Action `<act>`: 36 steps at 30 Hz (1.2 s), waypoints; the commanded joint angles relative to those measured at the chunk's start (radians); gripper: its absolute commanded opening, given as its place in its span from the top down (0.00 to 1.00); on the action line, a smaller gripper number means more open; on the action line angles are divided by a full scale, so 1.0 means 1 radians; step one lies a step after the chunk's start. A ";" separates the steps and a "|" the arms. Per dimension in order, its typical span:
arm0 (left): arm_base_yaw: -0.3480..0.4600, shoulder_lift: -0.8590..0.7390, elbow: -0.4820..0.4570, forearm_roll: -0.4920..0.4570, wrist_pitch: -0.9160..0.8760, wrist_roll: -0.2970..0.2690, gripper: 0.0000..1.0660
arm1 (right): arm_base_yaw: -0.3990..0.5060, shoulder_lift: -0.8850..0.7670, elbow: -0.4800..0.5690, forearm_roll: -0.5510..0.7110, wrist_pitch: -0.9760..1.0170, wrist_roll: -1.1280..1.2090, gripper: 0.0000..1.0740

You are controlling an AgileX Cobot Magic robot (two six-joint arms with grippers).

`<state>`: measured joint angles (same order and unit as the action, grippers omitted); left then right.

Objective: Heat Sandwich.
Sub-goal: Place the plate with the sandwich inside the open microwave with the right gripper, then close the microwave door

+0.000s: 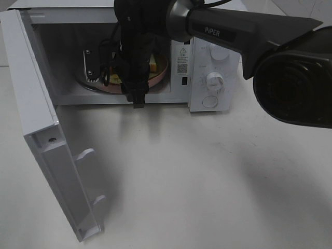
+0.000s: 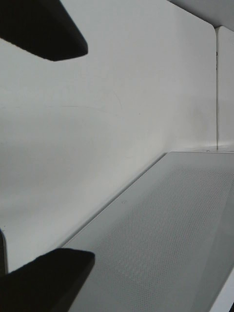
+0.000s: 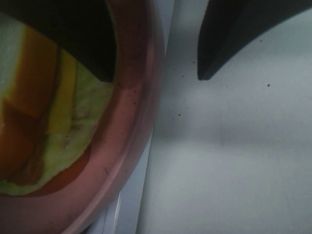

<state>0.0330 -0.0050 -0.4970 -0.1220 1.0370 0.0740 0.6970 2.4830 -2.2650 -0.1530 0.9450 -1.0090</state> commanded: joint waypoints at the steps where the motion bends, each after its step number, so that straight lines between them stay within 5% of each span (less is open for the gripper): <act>1: 0.001 -0.026 0.005 -0.003 -0.010 -0.004 0.05 | -0.001 -0.011 0.014 0.006 0.003 0.021 0.45; 27: 0.001 -0.026 0.005 -0.003 -0.010 -0.004 0.05 | -0.001 -0.271 0.420 0.016 -0.249 0.080 0.42; 36: 0.001 -0.026 0.005 -0.003 -0.010 -0.004 0.05 | -0.001 -0.432 0.663 0.016 -0.403 0.143 0.26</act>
<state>0.0330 -0.0050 -0.4970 -0.1220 1.0370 0.0730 0.6970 2.0830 -1.6400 -0.1390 0.5650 -0.8790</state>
